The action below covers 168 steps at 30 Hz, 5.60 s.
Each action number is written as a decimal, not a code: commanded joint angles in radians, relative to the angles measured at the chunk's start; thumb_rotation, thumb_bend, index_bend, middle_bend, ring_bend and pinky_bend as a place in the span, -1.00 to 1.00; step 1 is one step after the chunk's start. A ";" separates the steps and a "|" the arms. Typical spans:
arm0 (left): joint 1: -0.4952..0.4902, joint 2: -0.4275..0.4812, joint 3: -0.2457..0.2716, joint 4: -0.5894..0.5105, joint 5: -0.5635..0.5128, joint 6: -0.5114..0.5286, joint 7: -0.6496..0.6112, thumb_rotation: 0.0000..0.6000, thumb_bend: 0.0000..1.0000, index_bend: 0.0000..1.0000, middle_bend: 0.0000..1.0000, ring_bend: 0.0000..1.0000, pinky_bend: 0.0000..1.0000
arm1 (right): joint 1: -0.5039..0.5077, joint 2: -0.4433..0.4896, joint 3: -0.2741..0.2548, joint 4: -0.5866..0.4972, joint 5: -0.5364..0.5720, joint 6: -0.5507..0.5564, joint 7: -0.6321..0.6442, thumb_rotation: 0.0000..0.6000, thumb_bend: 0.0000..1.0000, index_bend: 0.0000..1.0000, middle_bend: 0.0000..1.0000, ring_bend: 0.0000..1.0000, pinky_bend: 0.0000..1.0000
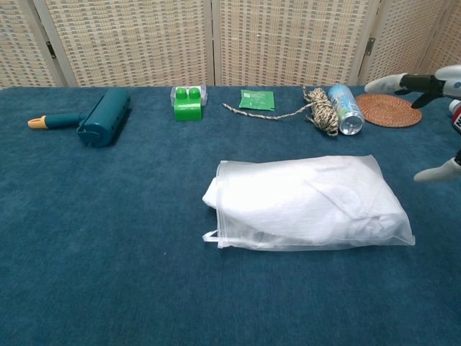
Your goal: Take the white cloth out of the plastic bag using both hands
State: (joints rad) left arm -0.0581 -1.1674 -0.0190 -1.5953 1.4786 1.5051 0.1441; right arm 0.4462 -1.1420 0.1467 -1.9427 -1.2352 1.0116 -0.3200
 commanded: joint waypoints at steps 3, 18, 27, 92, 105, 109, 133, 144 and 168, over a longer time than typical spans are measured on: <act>0.005 -0.009 0.003 0.009 0.001 0.002 -0.009 1.00 -0.61 -0.56 -0.30 -0.23 -0.01 | 0.045 -0.057 -0.006 -0.001 0.073 -0.008 -0.101 1.00 -1.00 -1.00 -1.00 -1.00 -0.72; 0.008 -0.019 0.004 0.016 0.004 -0.002 -0.021 1.00 -0.61 -0.56 -0.30 -0.23 -0.01 | 0.170 -0.206 -0.024 0.099 0.269 -0.057 -0.247 1.00 -1.00 -1.00 -1.00 -1.00 -0.73; 0.012 -0.025 0.006 0.020 0.000 -0.007 -0.027 1.00 -0.61 -0.56 -0.30 -0.23 -0.01 | 0.221 -0.248 -0.037 0.159 0.382 -0.075 -0.276 1.00 -1.00 -1.00 -1.00 -1.00 -0.75; -0.034 -0.018 -0.039 -0.037 0.022 -0.020 -0.020 1.00 -0.61 -0.49 -0.30 -0.23 0.14 | 0.249 -0.367 -0.086 0.633 -0.347 0.294 0.143 1.00 -0.02 0.14 0.36 0.31 0.44; -0.121 -0.064 -0.118 -0.048 0.082 0.005 -0.029 1.00 -0.61 -0.49 -0.02 0.06 0.36 | 0.240 -0.419 -0.075 0.774 -0.486 0.445 0.288 1.00 0.02 0.14 0.36 0.31 0.44; -0.155 -0.089 -0.144 -0.036 0.103 0.012 -0.047 1.00 -0.61 -0.49 0.20 0.21 0.53 | 0.242 -0.431 -0.068 0.799 -0.505 0.473 0.319 1.00 0.03 0.14 0.36 0.31 0.44; -0.292 -0.195 -0.202 -0.023 0.189 0.040 -0.048 1.00 -0.61 -0.32 0.95 0.71 0.94 | 0.262 -0.514 -0.037 0.923 -0.571 0.603 0.438 1.00 0.07 0.14 0.36 0.31 0.44; -0.323 -0.200 -0.206 -0.031 0.203 0.044 -0.053 1.00 -0.62 -0.31 1.00 0.75 0.98 | 0.285 -0.543 -0.030 0.957 -0.574 0.602 0.451 1.00 0.07 0.14 0.36 0.31 0.44; -0.420 -0.190 -0.186 -0.054 0.260 -0.017 -0.036 1.00 -0.84 -0.33 1.00 0.80 1.00 | 0.299 -0.570 -0.028 1.007 -0.570 0.631 0.481 1.00 0.08 0.14 0.35 0.30 0.44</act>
State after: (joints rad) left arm -0.4763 -1.3593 -0.2075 -1.6456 1.7378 1.4906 0.1089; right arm 0.7440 -1.7111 0.1184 -0.9369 -1.8065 1.6416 0.1594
